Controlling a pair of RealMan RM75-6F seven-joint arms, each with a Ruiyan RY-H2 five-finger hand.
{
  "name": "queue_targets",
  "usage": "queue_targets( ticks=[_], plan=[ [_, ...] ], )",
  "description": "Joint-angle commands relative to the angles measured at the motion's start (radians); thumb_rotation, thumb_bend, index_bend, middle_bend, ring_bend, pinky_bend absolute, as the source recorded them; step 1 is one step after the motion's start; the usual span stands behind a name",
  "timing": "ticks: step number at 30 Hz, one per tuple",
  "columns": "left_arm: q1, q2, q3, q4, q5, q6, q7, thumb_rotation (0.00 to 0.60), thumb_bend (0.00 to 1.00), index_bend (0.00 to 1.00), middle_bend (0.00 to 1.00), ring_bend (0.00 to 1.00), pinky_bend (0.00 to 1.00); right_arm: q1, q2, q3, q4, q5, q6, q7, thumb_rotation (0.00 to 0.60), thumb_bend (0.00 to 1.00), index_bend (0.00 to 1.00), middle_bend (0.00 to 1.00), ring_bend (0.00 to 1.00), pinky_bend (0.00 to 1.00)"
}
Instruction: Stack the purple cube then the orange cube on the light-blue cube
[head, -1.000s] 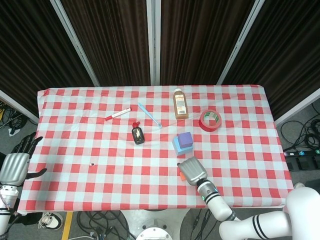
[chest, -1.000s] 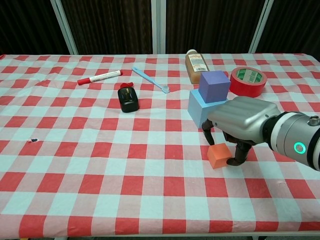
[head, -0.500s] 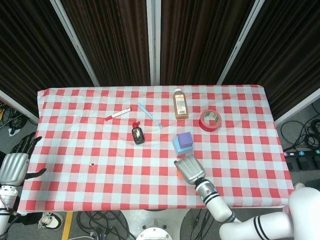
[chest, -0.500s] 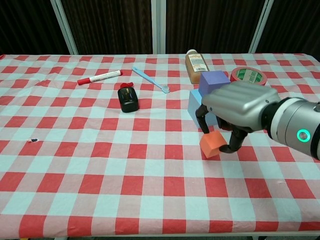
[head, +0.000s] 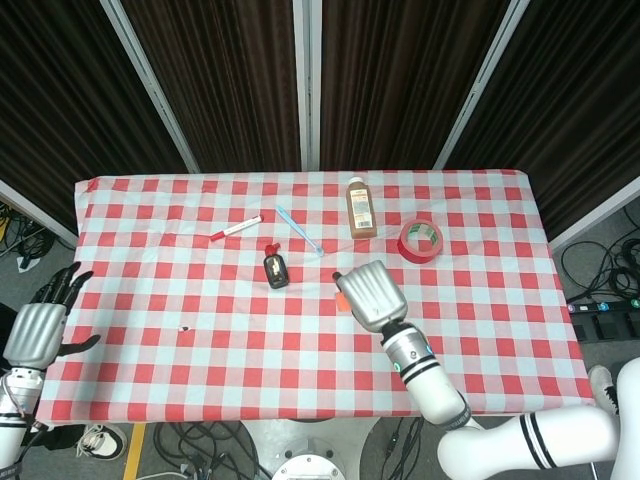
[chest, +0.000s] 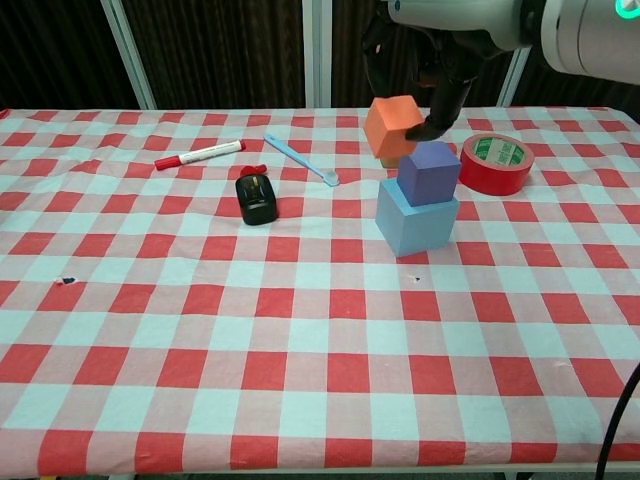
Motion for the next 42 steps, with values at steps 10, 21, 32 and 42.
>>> queue_targets(
  ticks=[10, 21, 32, 42],
  plan=[
    [-0.007, 0.008, -0.001, -0.007, -0.004, -0.012, -0.003, 0.600, 0.16, 0.15, 0.12, 0.07, 0.21, 0.144, 0.018, 0.100, 0.193, 0.313, -0.037, -0.035, 0.600, 0.18, 0.54, 1.00, 1.00, 1.00],
    [-0.011, 0.005, -0.001, 0.003, -0.007, -0.019, -0.015, 0.600, 0.16, 0.15, 0.12, 0.07, 0.21, 0.199, 0.053, 0.075, 0.244, 0.452, -0.108, -0.040, 0.600, 0.18, 0.54, 1.00, 1.00, 1.00],
    [-0.010, 0.004, 0.001, 0.001, -0.006, -0.017, -0.010, 0.600, 0.16, 0.15, 0.12, 0.06, 0.21, 0.209, 0.091, 0.015, 0.244, 0.469, -0.175, -0.002, 0.600, 0.18, 0.54, 1.00, 1.00, 1.00],
    [-0.014, -0.001, 0.003, 0.001, -0.008, -0.026, 0.000, 0.600, 0.16, 0.15, 0.12, 0.06, 0.21, 0.210, 0.119, -0.038, 0.264, 0.428, -0.243, 0.059, 0.600, 0.18, 0.54, 1.00, 1.00, 1.00]
  ],
)
